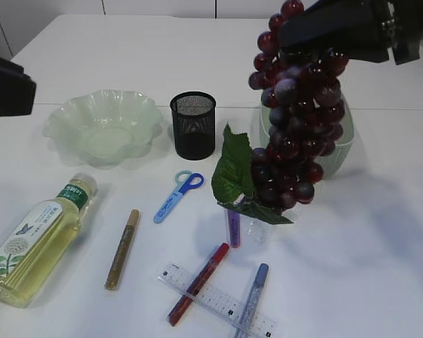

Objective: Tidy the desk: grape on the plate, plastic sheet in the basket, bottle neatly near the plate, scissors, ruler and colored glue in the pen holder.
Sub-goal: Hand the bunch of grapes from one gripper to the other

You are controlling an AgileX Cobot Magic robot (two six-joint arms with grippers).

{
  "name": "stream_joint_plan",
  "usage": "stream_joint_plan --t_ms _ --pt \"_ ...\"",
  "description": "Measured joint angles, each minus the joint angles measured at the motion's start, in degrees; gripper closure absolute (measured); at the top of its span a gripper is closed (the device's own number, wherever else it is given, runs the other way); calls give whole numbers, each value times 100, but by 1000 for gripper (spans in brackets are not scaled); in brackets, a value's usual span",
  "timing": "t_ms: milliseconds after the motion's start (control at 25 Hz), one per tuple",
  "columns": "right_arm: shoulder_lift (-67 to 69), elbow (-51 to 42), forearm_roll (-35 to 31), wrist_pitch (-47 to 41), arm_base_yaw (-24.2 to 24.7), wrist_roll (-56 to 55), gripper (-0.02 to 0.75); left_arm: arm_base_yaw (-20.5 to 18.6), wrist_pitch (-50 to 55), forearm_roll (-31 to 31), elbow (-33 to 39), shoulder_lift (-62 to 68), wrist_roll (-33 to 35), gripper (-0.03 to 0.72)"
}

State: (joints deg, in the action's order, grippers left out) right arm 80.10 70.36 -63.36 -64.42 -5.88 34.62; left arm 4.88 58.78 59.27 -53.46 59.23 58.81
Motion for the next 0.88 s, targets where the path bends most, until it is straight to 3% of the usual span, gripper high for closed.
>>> stream_joint_plan --t_ms 160,400,880 --pt "0 0 -424 -109 0 208 585 147 -78 445 0 360 608 191" --pt "0 0 -1076 -319 0 521 585 799 -385 1095 0 912 1458 143" --pt "0 0 -1158 -463 0 878 586 1646 -628 2740 0 1788 2864 134"
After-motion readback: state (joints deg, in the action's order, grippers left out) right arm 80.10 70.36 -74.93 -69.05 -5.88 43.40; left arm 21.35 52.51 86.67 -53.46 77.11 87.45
